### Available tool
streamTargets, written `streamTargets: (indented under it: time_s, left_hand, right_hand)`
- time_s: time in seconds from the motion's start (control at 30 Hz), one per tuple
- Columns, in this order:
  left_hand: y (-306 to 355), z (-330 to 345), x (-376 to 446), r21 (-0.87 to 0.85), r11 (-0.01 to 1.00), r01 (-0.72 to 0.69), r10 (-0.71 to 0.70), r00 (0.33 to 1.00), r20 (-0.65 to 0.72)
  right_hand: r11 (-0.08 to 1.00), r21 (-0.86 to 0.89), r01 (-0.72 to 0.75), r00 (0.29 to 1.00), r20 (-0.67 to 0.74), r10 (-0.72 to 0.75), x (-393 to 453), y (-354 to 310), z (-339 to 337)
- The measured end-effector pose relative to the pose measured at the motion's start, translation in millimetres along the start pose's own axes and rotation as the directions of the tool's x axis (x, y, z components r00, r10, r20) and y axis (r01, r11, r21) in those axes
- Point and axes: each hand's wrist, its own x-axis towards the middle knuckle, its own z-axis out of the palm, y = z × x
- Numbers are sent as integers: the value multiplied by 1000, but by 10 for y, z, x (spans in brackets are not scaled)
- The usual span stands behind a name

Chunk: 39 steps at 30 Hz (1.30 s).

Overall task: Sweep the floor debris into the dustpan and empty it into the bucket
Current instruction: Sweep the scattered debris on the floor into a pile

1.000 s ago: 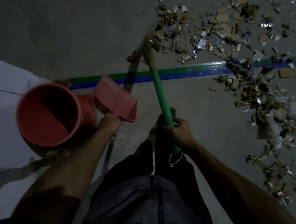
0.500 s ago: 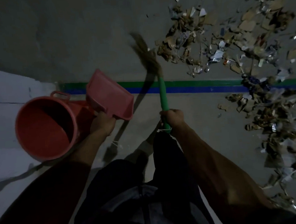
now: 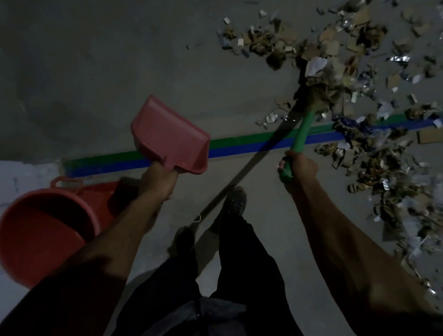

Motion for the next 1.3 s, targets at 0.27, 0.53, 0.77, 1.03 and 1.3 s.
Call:
streamTargets:
  time_s: [0.27,0.53,0.77,1.03,1.3]
  left_hand:
    - [117,-62,-134,-2,1000,-25,25,1000,-5]
    - [271,134,-150,21,1000,-14,13,1000,14]
    - [444,300,-102,-3,1000,-18,18,1000,26]
    - [819,175,-65,-29,998,-59,59,998,15]
    - [1159,-283,231,27,998,-58,59,998,-15]
  right_hand:
    - [981,-191,43,974,228,2,-869,770,-156]
    - [969,-231,-86,983,136,120,-574,565,-454]
    - [988,-141,-70,997,-27,67,50,-266,-851]
    - [961,257,-106,976,212,51,-411,-534,-455]
    - [995,-80,60,924,381,-25,-847,-496,225]
